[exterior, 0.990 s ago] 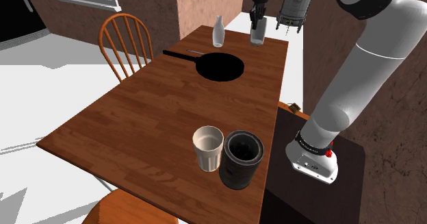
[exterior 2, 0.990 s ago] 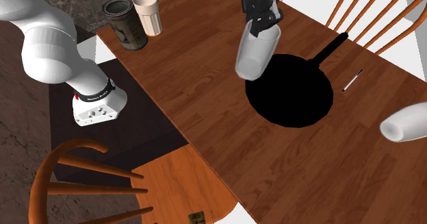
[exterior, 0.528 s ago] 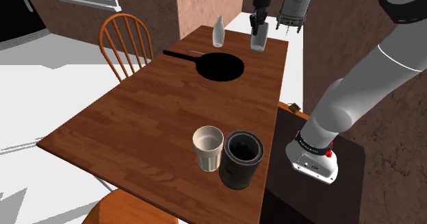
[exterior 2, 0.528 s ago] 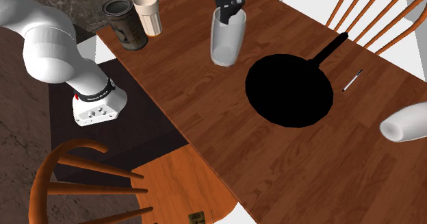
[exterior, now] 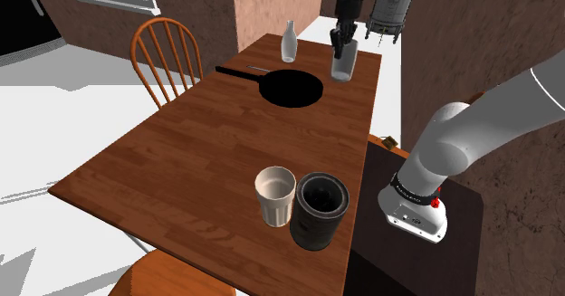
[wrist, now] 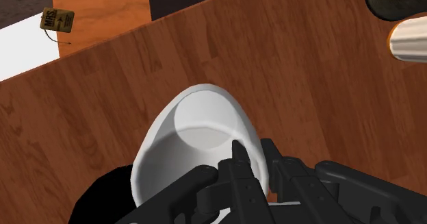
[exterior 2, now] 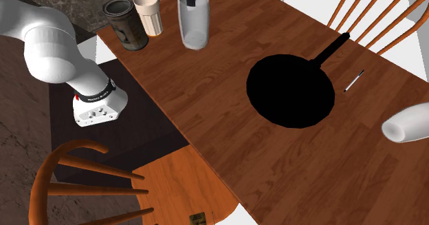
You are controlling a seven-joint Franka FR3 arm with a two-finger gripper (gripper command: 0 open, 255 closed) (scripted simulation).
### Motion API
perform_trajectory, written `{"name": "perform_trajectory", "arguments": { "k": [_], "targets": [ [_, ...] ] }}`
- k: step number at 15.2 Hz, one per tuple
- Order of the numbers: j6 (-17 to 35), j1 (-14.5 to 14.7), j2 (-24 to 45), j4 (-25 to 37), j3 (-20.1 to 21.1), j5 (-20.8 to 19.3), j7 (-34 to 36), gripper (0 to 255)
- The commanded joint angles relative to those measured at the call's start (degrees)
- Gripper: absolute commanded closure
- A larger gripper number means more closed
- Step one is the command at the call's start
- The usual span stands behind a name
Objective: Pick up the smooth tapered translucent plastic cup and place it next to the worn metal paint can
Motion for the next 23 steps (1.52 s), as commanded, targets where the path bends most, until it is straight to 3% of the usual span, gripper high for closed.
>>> {"name": "perform_trajectory", "arguments": {
  "k": [1, 12, 23],
  "targets": [
    [-0.44, 0.55, -2.44, -2.06, 1.77, 0.53, 2.3, 255],
    [-4.11, 5.1, -15.65, -11.62, 13.52, 7.34, 16.05, 255],
    [-6.78, 11.13, -21.55, -13.41, 26.87, 17.97, 30.83, 255]
  ]
}}
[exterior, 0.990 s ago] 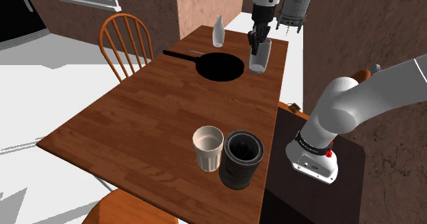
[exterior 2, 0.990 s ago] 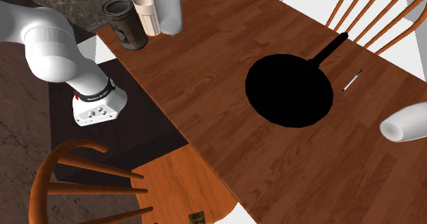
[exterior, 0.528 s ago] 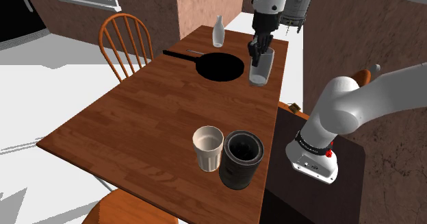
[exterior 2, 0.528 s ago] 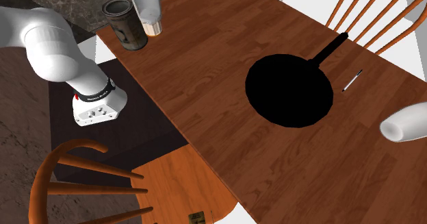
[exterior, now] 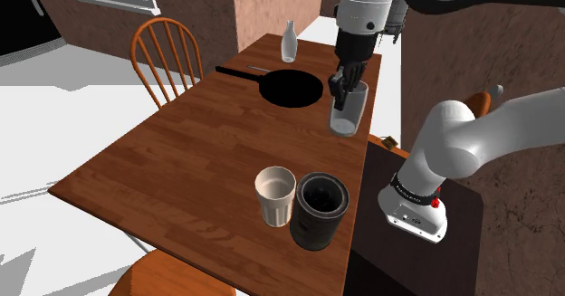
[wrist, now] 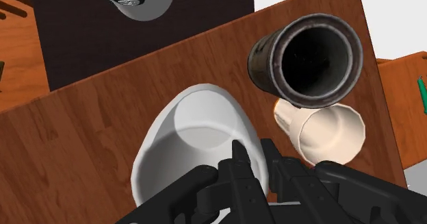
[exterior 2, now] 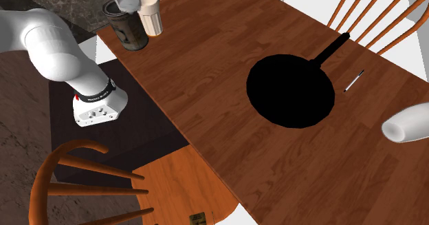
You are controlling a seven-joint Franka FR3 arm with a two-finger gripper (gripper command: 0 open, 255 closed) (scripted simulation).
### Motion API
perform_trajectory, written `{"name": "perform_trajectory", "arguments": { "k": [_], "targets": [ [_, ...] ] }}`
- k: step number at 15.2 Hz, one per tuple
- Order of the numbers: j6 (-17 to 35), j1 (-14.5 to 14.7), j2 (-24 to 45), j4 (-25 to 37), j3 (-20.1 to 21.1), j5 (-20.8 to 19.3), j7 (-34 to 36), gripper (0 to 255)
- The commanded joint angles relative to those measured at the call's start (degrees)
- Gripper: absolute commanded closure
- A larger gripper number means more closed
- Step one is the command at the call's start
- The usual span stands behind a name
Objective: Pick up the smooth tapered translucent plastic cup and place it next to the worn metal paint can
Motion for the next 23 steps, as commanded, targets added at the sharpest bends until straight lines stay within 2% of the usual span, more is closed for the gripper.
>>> {"name": "perform_trajectory", "arguments": {
  "k": [1, 7, 13, 19, 23],
  "targets": [
    [-0.33, 1.12, -0.27, 0.53, 2.8, 2.23, 3.11, 255],
    [-0.32, 3.62, 0.6, 3.18, 10.69, 7.99, 11.49, 255],
    [0.61, 4.7, 3.81, 8.01, 19.03, 12.68, 19.92, 255],
    [2.22, 3.79, 9.04, 14.92, 28.21, 15.6, 28.49, 255],
    [3.7, 1.44, 14.14, 21.33, 36.13, 16.12, 35.15, 255]
  ]
}}
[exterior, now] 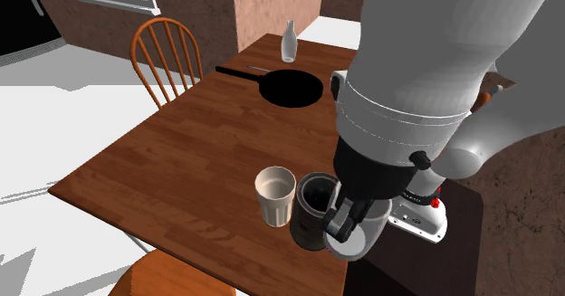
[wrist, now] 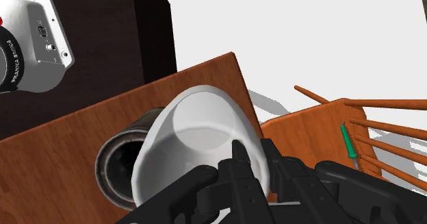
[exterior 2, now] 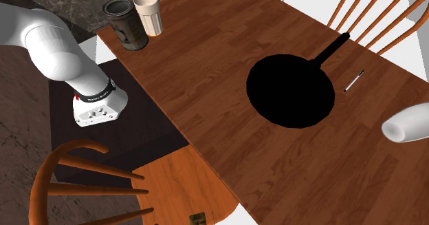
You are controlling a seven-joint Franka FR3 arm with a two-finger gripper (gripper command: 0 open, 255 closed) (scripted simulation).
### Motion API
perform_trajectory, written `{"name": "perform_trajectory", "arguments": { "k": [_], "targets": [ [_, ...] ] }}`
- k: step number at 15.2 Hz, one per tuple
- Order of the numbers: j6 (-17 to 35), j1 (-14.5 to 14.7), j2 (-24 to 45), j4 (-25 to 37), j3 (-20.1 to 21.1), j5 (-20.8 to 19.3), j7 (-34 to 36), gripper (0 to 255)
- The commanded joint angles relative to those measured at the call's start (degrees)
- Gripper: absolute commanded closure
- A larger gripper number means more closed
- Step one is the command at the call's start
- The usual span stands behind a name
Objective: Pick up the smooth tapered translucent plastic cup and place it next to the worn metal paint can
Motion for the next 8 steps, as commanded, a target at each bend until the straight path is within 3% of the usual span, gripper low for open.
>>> {"name": "perform_trajectory", "arguments": {
  "k": [1, 8],
  "targets": [
    [0.89, -0.43, 0.97, 0.93, 2.32, 0.41, 1.89, 255],
    [5.81, -0.06, 0.49, -4.23, 4.15, 1.8, 1.08, 255]
  ]
}}
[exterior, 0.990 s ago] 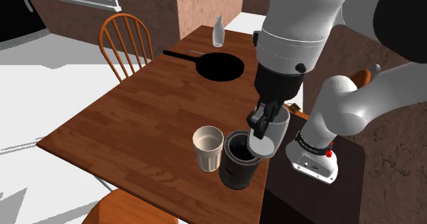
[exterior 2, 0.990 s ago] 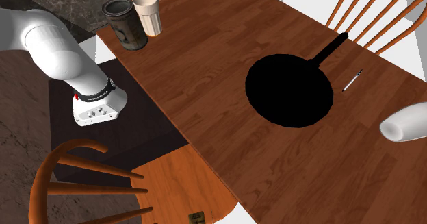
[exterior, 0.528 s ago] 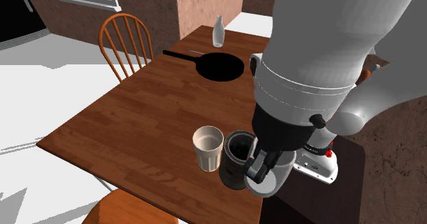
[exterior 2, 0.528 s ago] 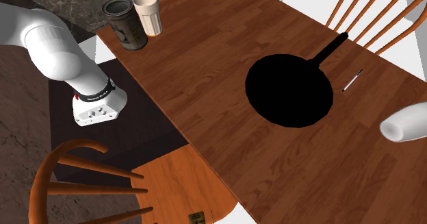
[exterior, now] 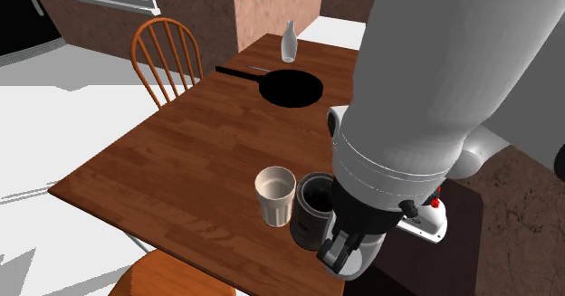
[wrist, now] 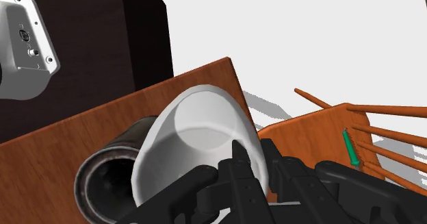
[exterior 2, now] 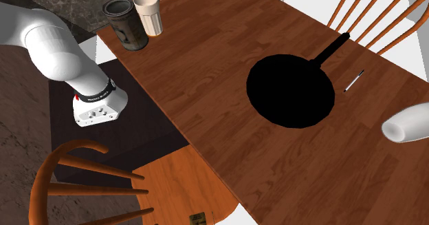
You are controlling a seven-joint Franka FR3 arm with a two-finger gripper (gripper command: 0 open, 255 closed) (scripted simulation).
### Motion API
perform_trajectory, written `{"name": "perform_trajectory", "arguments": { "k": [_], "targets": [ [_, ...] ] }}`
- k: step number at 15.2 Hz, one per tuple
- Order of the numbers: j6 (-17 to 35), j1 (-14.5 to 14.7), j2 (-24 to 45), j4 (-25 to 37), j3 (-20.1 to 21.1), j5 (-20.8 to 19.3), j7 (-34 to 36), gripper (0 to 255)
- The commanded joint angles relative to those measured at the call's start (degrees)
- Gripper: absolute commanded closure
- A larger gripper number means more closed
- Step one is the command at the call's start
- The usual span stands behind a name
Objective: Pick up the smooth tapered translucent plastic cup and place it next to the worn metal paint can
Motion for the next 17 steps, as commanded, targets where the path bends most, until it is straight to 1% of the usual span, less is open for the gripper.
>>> {"name": "perform_trajectory", "arguments": {
  "k": [1, 10, 17],
  "targets": [
    [1.51, 0.0, 0.04, -1.33, 0.7, 0.38, -0.15, 255],
    [8.16, -0.12, 0.59, -7.05, 3.96, 2.15, -0.94, 255],
    [13.65, -0.78, 1.89, -10.89, 7.21, 3.43, -1.39, 255]
  ]
}}
